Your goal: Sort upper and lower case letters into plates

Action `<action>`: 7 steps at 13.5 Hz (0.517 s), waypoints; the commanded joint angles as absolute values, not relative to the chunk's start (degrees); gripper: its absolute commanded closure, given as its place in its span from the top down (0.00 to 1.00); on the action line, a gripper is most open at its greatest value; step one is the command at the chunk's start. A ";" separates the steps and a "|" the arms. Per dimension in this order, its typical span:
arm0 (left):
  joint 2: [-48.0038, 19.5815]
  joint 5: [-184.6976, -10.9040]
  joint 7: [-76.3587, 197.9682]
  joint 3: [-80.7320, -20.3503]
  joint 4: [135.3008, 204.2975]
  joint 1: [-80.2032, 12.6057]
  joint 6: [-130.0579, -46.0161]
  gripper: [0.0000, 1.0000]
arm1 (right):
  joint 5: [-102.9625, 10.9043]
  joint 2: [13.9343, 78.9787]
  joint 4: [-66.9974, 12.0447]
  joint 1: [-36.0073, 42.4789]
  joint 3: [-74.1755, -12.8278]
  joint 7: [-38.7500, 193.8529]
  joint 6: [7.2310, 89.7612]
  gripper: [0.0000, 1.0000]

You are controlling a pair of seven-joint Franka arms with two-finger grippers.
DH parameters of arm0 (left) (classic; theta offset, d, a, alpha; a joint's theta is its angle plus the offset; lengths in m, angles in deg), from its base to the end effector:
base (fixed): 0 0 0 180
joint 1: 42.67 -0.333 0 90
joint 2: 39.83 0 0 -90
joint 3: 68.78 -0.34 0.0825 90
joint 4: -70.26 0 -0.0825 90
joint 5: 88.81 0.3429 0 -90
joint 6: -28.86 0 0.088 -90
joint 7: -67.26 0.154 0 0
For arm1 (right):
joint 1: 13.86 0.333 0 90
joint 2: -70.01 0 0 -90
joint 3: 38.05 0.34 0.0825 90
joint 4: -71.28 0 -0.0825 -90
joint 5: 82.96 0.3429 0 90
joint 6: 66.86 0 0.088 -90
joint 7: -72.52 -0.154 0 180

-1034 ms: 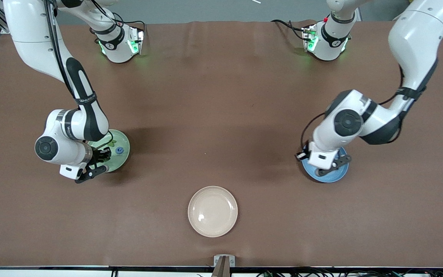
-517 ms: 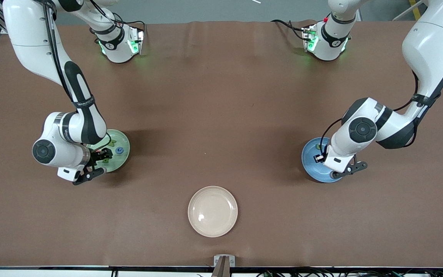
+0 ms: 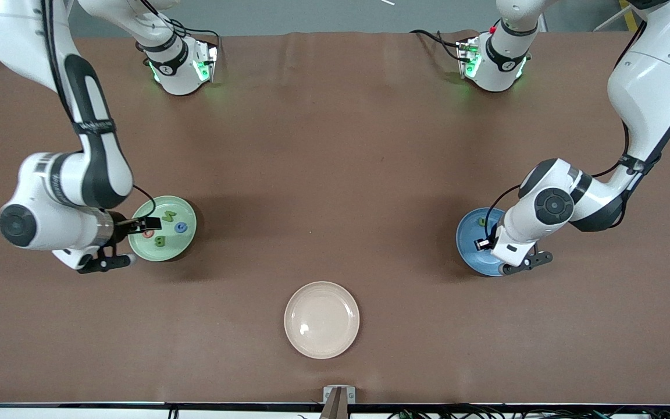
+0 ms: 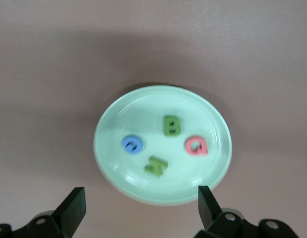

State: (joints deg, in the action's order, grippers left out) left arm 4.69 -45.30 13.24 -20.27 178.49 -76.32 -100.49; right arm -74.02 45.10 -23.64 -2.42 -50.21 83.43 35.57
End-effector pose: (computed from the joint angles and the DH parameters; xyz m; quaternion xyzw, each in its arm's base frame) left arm 0.5956 -0.0881 0.1958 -0.9897 -0.1414 0.0191 0.0092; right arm 0.5951 0.0250 0.3390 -0.9870 -0.0631 0.1419 0.0422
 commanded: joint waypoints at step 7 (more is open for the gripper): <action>4.99 -44.07 13.55 -21.23 178.63 -75.46 -101.65 0.15 | -76.46 46.36 -9.93 -3.76 -54.22 76.85 19.98 1.00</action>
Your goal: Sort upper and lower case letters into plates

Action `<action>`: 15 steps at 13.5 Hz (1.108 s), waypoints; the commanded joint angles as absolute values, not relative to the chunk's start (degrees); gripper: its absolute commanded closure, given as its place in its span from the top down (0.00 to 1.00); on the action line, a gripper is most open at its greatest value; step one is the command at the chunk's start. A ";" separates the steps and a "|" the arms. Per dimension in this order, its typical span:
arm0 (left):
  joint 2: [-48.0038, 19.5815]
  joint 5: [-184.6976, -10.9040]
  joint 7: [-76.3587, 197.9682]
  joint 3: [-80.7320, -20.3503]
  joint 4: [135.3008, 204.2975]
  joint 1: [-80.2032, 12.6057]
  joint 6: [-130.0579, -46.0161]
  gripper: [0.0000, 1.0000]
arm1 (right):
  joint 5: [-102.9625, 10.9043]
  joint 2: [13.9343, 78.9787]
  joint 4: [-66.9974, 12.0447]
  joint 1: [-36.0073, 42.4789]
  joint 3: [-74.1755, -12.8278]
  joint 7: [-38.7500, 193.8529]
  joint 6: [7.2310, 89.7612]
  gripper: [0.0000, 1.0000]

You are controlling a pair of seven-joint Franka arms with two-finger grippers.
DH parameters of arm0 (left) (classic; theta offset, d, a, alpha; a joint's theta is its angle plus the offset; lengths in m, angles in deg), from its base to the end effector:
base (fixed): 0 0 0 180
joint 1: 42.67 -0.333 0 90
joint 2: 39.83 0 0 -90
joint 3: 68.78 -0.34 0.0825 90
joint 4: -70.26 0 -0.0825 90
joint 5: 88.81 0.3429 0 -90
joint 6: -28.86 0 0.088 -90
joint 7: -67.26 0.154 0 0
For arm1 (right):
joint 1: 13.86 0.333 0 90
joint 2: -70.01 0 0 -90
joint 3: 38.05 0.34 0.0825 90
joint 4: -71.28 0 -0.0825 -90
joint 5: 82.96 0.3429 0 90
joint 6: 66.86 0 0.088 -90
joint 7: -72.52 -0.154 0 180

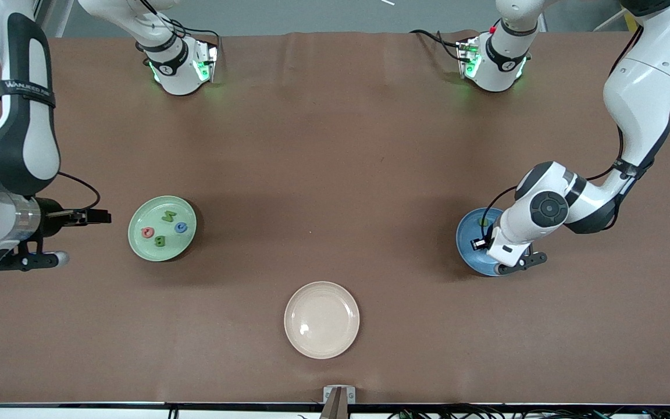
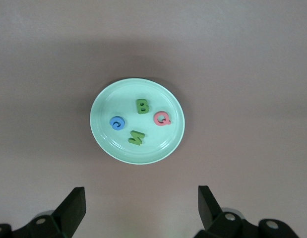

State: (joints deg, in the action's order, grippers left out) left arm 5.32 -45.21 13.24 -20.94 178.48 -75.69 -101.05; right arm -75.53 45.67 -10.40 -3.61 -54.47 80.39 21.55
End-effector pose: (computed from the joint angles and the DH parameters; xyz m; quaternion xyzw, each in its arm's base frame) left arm 0.5948 -0.0904 0.1885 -0.9899 -0.1397 0.0219 0.0075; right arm 0.6044 -0.0190 0.4276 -0.9894 -0.0106 0.1428 0.0225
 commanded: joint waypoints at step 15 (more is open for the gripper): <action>1.04 -45.92 13.73 -19.82 177.23 -77.57 -100.34 1.00 | -79.01 46.63 -3.07 -5.16 -53.87 76.81 18.48 1.00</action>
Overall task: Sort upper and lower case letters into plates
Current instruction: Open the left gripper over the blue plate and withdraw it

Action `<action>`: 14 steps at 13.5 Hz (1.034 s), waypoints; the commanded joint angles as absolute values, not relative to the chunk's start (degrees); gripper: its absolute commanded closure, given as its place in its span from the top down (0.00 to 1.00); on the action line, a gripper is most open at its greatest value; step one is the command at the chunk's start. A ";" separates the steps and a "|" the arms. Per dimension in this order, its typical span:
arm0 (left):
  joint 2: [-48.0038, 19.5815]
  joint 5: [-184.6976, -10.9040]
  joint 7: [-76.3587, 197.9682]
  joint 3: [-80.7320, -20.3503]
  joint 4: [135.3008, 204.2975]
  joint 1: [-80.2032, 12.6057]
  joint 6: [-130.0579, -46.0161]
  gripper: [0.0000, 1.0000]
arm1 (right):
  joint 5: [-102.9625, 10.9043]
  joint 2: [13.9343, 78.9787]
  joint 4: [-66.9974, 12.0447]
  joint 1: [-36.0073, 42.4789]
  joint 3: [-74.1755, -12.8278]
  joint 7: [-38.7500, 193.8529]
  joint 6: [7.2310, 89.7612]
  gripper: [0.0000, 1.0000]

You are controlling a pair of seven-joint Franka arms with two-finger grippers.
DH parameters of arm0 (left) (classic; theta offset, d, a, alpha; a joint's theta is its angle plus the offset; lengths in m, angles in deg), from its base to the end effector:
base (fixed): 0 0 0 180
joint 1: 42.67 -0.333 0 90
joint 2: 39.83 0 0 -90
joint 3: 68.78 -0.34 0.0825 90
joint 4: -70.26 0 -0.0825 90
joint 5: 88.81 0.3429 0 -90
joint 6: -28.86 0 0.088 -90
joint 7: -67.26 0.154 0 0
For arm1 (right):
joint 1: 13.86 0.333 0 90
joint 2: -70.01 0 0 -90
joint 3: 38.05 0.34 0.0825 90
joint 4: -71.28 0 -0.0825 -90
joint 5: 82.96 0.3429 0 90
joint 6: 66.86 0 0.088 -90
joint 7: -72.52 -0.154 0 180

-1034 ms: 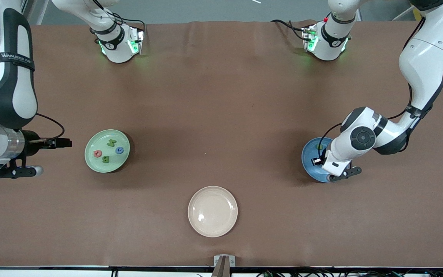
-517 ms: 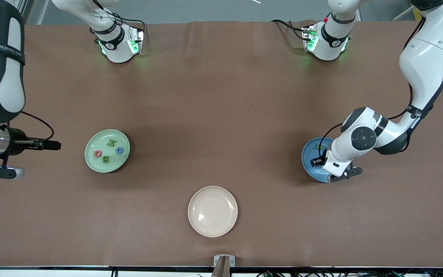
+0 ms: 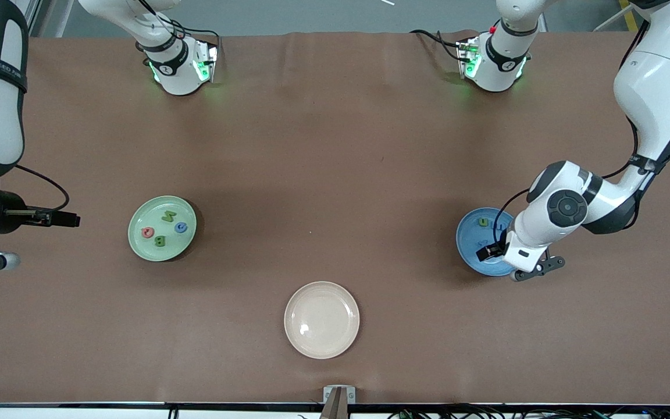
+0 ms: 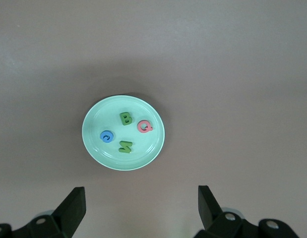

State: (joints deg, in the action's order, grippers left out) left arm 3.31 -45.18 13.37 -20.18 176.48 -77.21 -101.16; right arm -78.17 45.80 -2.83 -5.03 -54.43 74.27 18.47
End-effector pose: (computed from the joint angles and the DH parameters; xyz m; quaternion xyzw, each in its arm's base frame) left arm 0.6142 -0.0734 0.2190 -0.9877 -0.1560 -0.0111 0.0066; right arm 0.6146 -0.0359 0.4789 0.9933 -0.0455 -0.1060 0.0085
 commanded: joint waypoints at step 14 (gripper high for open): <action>-14.50 -73.73 46.90 -31.82 176.26 -70.57 -95.06 0.99 | -79.01 53.56 -6.67 -9.28 -47.47 74.89 16.46 1.00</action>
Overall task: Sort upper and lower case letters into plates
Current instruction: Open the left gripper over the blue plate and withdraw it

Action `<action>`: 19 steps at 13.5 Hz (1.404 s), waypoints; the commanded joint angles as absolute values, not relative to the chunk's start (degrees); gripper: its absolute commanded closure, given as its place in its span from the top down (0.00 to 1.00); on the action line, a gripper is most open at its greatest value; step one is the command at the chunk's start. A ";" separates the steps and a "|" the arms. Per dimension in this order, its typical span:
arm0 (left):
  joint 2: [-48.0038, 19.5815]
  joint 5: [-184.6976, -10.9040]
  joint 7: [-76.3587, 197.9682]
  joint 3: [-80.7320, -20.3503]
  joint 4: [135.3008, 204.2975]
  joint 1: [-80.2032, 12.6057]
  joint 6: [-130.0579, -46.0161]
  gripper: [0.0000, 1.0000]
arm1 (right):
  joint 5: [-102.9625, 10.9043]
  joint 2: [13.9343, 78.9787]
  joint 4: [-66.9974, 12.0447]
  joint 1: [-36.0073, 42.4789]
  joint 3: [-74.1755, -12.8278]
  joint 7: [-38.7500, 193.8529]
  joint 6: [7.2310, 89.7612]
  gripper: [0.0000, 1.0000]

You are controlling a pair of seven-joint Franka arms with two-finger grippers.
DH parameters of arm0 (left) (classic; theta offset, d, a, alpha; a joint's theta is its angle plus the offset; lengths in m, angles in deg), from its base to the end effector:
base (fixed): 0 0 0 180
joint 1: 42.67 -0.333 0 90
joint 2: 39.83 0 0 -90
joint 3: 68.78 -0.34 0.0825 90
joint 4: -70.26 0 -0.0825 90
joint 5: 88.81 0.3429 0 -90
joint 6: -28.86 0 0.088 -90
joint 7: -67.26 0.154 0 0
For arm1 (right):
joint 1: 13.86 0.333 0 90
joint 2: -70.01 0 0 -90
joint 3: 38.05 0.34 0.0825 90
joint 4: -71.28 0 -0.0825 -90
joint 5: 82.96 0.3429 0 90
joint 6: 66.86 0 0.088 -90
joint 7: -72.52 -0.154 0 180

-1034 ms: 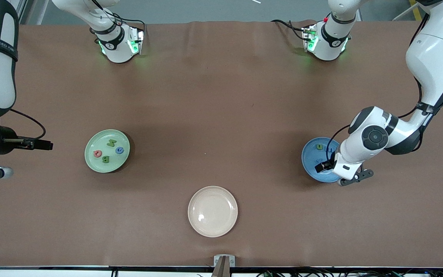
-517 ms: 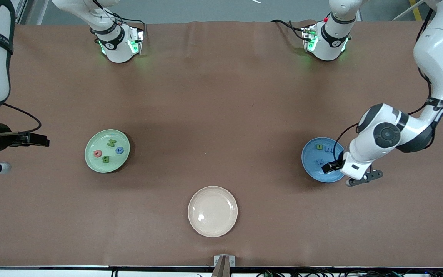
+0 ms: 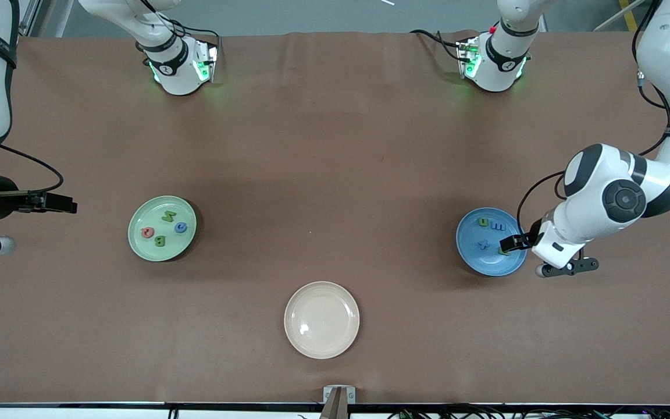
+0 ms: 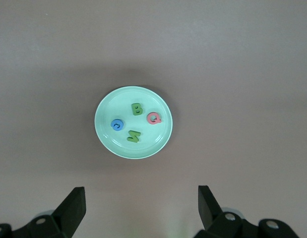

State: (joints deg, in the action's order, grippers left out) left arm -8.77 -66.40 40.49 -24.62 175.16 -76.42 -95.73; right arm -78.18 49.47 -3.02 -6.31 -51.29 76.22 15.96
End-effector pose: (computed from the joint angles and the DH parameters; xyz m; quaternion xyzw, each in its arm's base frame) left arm 0.6111 -0.0451 0.3010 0.9977 0.0616 -0.0167 0.0217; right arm 0.5979 -0.0229 0.5109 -0.9949 0.0132 0.0998 0.0092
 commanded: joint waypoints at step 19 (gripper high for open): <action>-34.36 -90.48 62.85 -65.97 177.40 -44.08 -84.62 1.00 | -81.73 70.97 -25.40 -15.53 -41.31 74.98 24.28 1.00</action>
State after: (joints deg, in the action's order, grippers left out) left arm -28.28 -89.57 60.54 -66.02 175.48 -43.08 -87.96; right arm -81.01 68.20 -22.97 -12.60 -44.53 75.76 24.01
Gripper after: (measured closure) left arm 0.000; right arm 0.000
